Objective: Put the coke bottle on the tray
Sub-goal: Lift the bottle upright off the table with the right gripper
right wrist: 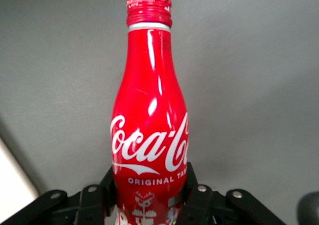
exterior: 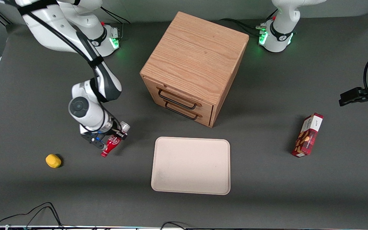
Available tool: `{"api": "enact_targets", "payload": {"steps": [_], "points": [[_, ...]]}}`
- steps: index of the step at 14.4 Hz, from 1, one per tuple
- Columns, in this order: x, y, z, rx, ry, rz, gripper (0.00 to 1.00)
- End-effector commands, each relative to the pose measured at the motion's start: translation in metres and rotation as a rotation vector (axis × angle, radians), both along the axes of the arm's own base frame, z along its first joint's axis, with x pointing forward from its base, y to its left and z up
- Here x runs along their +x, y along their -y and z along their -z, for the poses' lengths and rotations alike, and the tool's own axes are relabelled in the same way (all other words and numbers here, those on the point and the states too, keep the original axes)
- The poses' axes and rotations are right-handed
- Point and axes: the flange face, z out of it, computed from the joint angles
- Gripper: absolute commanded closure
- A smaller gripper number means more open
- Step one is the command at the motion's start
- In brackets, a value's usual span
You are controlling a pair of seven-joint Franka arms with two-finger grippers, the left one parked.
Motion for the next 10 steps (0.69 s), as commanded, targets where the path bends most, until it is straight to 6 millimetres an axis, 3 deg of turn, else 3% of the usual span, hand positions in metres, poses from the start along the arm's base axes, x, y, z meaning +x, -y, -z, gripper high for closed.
{"api": "enact_targets", "payload": {"steps": [1, 3, 5, 8, 10], "points": [[0.024, 0.011, -0.102, -0.025, -0.047, -0.038, 1.0], [0.044, 0.025, -0.166, -0.025, -0.11, -0.019, 1.0], [0.053, 0.024, -0.209, -0.008, -0.14, -0.045, 1.0], [0.078, 0.012, -0.23, -0.003, -0.182, -0.062, 1.0], [0.092, -0.008, -0.217, 0.005, -0.163, -0.086, 1.0]]}}
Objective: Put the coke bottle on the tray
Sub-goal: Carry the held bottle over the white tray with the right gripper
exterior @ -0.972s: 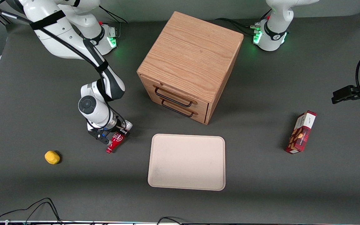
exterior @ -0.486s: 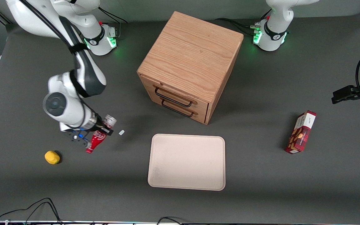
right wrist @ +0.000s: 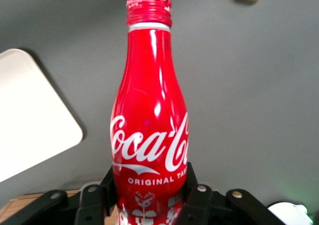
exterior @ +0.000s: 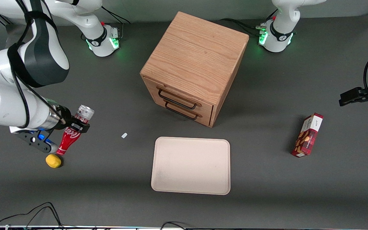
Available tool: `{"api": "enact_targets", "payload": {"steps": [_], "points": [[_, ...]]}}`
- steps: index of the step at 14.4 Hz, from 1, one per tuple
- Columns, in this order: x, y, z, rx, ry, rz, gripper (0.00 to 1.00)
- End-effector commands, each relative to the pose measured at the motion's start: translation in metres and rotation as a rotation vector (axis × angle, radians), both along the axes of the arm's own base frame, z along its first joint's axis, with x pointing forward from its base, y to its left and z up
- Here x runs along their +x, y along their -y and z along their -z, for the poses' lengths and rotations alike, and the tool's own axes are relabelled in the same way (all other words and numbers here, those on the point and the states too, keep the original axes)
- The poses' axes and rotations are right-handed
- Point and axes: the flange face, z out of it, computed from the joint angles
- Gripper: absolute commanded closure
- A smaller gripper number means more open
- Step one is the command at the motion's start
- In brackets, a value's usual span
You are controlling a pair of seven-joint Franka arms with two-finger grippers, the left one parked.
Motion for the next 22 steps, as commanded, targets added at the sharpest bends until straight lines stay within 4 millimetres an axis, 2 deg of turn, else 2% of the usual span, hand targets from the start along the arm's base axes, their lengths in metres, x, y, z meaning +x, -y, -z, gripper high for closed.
{"api": "enact_targets", "payload": {"steps": [1, 2, 3, 4, 8, 10, 14, 16, 18, 22], "points": [[0.033, -0.049, 0.032, 0.027, 0.021, -0.07, 1.0], [0.04, -0.062, 0.041, 0.042, 0.065, -0.081, 1.0], [0.05, -0.074, 0.062, 0.06, 0.1, -0.089, 1.0], [0.053, -0.101, 0.088, 0.074, 0.121, -0.118, 1.0], [0.069, -0.16, 0.17, 0.124, 0.247, -0.198, 1.0], [0.071, -0.175, 0.203, 0.143, 0.28, -0.316, 1.0], [0.059, -0.205, 0.264, 0.153, 0.265, -0.516, 1.0], [0.046, -0.226, 0.286, 0.146, 0.254, -0.545, 1.0], [0.044, -0.227, 0.298, 0.144, 0.243, -0.539, 1.0], [0.043, -0.226, 0.308, 0.141, 0.237, -0.534, 1.0]]}}
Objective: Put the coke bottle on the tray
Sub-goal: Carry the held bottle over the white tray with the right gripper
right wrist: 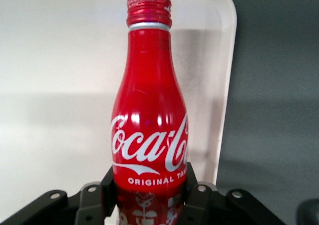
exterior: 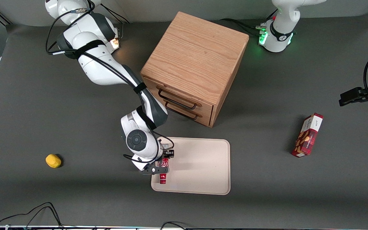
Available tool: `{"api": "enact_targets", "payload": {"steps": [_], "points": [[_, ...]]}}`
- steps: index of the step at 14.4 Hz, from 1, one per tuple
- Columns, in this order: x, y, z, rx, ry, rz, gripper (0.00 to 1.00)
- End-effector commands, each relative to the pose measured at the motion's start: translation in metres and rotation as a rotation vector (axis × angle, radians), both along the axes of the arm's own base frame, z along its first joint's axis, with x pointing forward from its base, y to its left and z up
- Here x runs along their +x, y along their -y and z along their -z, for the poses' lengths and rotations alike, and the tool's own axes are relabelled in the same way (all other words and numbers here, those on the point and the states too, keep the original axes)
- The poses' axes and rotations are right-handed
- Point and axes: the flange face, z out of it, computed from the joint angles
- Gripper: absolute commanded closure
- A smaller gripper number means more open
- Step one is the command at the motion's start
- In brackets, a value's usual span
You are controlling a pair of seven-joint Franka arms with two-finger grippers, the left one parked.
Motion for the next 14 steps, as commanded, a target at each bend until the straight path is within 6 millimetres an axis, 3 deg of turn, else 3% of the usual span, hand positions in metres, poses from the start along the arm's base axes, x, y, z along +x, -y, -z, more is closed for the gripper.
{"api": "enact_targets", "payload": {"steps": [1, 3, 7, 10, 11, 14], "points": [[0.008, 0.002, -0.001, 0.01, 0.02, -0.004, 1.0], [0.009, 0.005, 0.0, 0.01, 0.017, 0.034, 0.96], [0.009, 0.006, 0.011, 0.015, 0.018, 0.1, 0.71], [0.01, 0.008, 0.011, 0.015, 0.018, 0.109, 0.14], [0.01, 0.008, 0.011, 0.014, 0.018, 0.109, 0.0], [0.011, 0.009, 0.011, 0.015, 0.018, 0.109, 0.0]]}}
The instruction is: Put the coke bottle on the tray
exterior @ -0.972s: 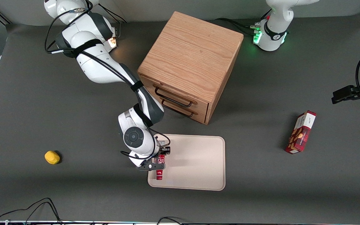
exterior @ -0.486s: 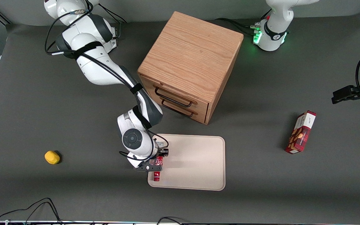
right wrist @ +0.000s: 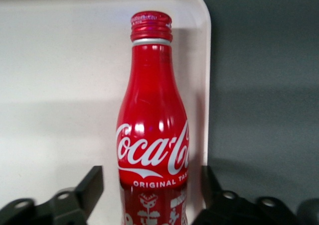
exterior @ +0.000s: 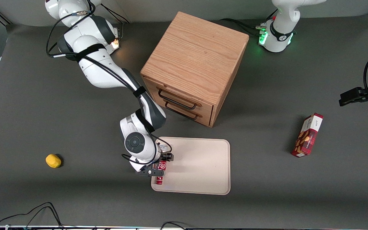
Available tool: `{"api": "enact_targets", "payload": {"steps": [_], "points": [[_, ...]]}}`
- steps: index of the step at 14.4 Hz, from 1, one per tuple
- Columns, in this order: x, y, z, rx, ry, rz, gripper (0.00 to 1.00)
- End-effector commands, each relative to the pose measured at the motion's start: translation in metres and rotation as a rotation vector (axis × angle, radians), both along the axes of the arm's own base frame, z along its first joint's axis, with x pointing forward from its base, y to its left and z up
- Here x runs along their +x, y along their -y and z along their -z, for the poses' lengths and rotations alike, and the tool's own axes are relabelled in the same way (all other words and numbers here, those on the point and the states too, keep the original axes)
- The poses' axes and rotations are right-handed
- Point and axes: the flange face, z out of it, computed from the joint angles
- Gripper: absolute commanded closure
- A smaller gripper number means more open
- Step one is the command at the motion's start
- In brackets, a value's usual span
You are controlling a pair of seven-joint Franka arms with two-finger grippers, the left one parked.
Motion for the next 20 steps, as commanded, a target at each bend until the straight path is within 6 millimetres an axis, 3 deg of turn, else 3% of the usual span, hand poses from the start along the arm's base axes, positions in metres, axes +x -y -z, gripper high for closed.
{"api": "enact_targets", "payload": {"steps": [1, 6, 7, 9, 10, 12, 14, 20], "points": [[0.005, 0.0, -0.003, 0.015, 0.009, 0.022, 0.0], [0.005, -0.002, -0.008, 0.016, 0.014, 0.021, 0.0], [0.006, -0.001, -0.014, 0.016, 0.017, 0.022, 0.0], [0.012, 0.008, -0.046, 0.026, 0.033, 0.036, 0.0], [0.012, 0.022, -0.057, 0.011, 0.002, 0.043, 0.0], [0.006, 0.043, -0.097, -0.011, -0.051, 0.052, 0.0], [-0.006, 0.081, -0.134, -0.043, -0.13, 0.062, 0.0], [-0.094, 0.207, -0.24, -0.026, -0.207, 0.026, 0.0]]}}
